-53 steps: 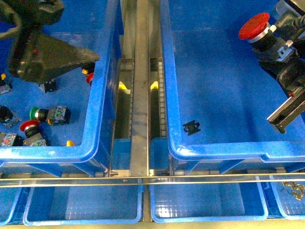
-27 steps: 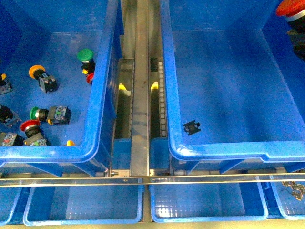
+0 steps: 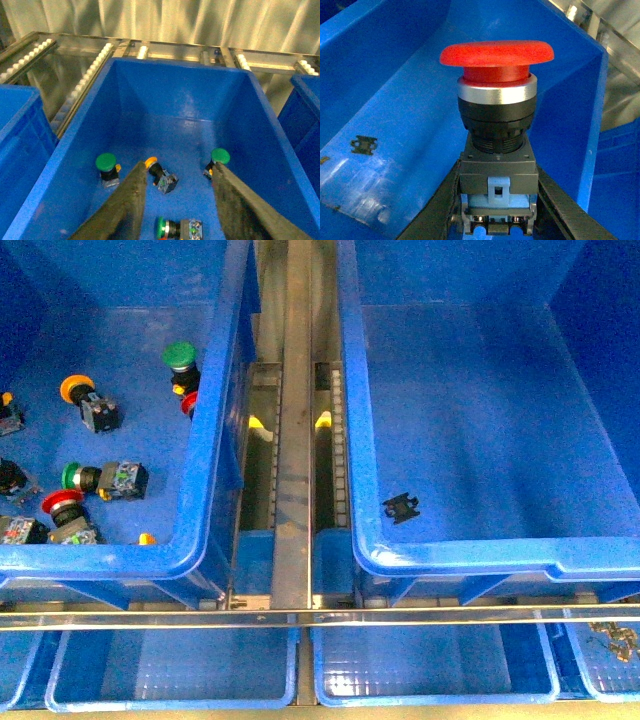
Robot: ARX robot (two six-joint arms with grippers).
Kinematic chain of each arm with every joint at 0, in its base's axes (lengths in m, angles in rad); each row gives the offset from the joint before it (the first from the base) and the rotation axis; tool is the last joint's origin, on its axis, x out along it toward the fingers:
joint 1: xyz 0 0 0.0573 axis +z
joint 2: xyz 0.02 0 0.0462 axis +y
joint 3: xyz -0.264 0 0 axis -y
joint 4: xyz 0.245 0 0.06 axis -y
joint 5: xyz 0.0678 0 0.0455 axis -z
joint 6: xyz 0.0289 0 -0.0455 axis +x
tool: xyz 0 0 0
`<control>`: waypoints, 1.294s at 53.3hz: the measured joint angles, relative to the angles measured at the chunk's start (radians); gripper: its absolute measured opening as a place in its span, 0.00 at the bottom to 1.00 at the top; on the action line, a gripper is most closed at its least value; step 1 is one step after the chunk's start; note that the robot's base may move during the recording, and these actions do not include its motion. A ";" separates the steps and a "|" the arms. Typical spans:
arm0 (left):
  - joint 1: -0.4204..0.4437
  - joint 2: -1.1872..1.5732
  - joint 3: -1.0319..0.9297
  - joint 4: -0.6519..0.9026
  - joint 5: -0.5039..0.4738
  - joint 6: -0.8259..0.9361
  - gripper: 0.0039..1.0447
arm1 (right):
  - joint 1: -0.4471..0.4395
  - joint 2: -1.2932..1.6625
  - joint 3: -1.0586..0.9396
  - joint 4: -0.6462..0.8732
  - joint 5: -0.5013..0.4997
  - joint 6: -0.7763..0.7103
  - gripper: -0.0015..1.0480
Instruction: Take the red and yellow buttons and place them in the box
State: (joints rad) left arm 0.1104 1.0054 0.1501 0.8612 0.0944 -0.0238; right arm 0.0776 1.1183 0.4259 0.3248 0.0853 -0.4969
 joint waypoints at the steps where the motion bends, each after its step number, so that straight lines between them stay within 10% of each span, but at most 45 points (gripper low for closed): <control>1: -0.001 -0.006 -0.005 -0.004 -0.003 0.002 0.34 | 0.002 -0.003 -0.001 -0.002 0.001 0.005 0.26; 12: -0.079 -0.115 -0.076 -0.046 -0.089 0.006 0.02 | 0.017 -0.050 -0.020 -0.037 0.058 0.062 0.26; 69: -0.109 -0.701 -0.130 -0.554 -0.094 0.014 0.02 | 0.032 -0.096 -0.056 -0.027 0.083 0.167 0.26</control>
State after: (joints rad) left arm 0.0010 0.3046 0.0204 0.3077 0.0002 -0.0097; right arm 0.1093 1.0225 0.3695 0.2974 0.1680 -0.3302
